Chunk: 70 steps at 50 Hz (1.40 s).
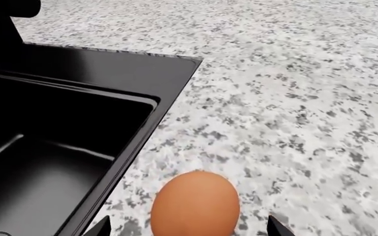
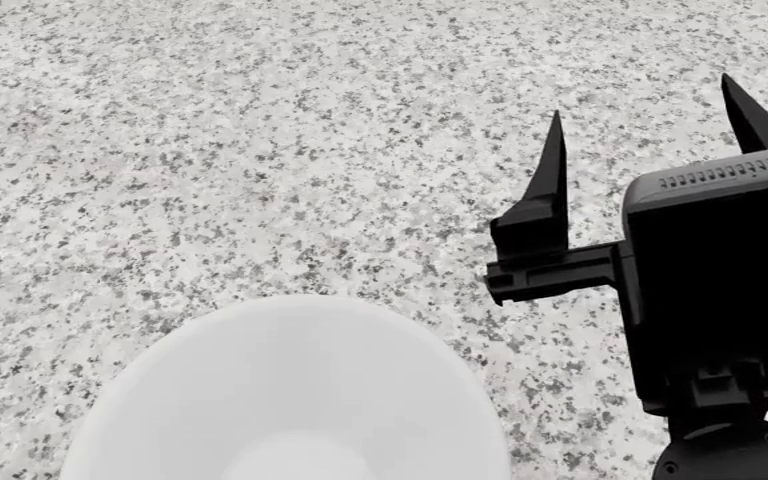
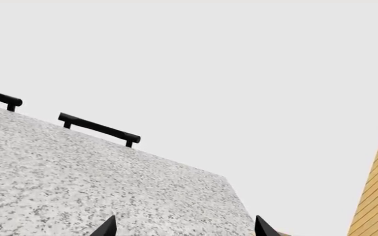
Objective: Place the eggs and milk next to the bowl.
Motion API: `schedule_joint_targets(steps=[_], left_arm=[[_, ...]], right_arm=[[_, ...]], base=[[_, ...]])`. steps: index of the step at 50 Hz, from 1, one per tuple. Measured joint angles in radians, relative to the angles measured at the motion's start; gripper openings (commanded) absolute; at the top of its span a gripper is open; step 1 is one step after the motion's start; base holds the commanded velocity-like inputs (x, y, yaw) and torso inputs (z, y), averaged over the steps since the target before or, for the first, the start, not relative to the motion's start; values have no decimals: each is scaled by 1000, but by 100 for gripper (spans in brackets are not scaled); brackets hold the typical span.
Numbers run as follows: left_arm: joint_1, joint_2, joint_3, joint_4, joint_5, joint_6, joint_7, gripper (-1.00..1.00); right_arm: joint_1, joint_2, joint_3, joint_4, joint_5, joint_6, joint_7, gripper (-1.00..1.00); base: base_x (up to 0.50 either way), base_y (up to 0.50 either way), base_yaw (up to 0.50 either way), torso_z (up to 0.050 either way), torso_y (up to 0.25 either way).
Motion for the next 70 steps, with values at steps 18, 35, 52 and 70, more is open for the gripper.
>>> schedule_joint_targets(steps=[18,35,52,70], left_arm=[[-90,55,47,-184,70,100,76,100],[-125,76,54,-268,104,151,105,-100],[-77,58,43,-185,91,133,93,-100],[55,-68,19,152,-42,-5,154,-100]], right_arm=[[9,4,-13,6,-4,9,4,100],[12,4,-25,12,-7,10,8,100],[13,7,-22,11,-1,11,10,100],[9,4,-20,6,4,1,13,100]], base=[[0,0,0,0,0],[1,0,-1,0,-2],[0,0,0,0,-1],[0,0,0,0,0]])
